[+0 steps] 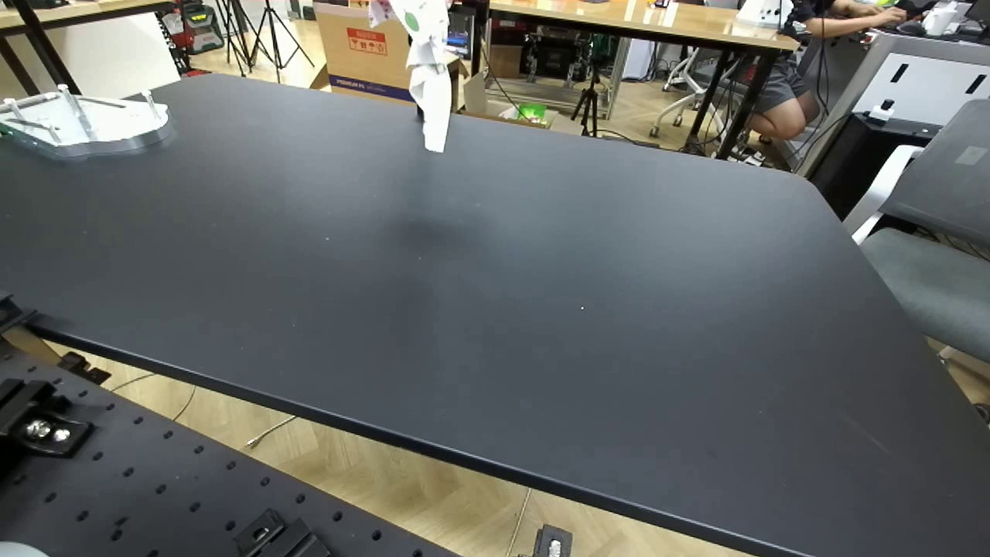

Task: Pick up the white cloth and put it on the metallic arm

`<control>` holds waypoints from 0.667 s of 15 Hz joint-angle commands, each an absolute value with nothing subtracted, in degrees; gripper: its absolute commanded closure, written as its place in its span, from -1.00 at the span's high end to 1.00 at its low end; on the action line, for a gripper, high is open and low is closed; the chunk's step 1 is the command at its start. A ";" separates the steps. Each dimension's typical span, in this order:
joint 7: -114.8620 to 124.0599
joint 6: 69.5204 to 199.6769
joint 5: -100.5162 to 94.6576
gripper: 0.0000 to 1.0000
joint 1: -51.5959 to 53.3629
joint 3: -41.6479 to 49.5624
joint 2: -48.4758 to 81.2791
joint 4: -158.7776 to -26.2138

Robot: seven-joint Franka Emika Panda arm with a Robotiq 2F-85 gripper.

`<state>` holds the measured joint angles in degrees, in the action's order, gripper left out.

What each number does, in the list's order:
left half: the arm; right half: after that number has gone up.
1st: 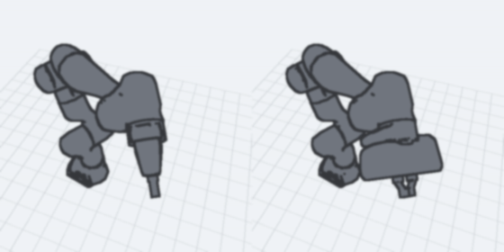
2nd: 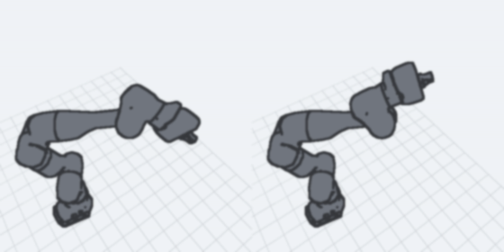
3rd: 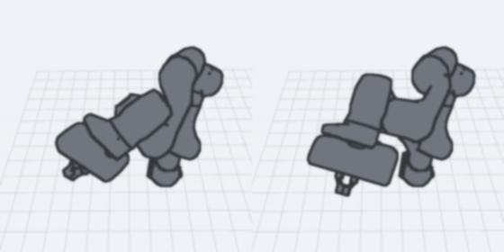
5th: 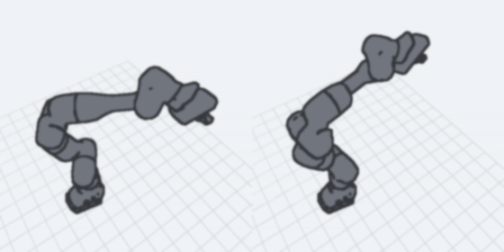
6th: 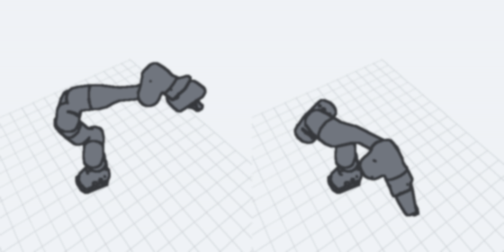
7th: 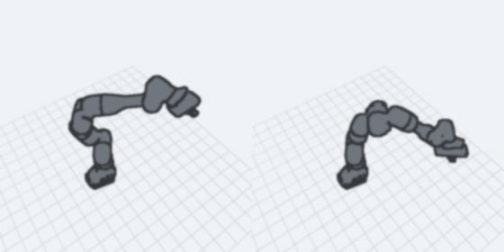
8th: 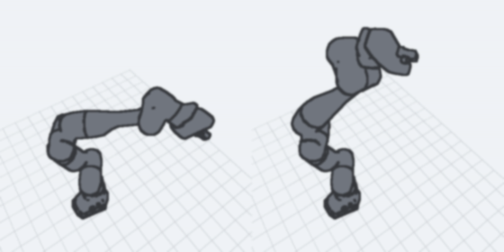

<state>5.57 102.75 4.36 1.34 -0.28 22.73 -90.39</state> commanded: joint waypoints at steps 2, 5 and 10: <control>6.23 101.03 2.89 0.28 2.22 -0.42 23.07 -86.90; 6.83 101.33 1.48 0.67 3.24 -0.54 22.31 -85.74; 7.09 101.71 -0.20 1.00 4.70 -0.75 20.90 -84.42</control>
<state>5.64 102.75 1.38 4.13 -0.49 21.83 -85.99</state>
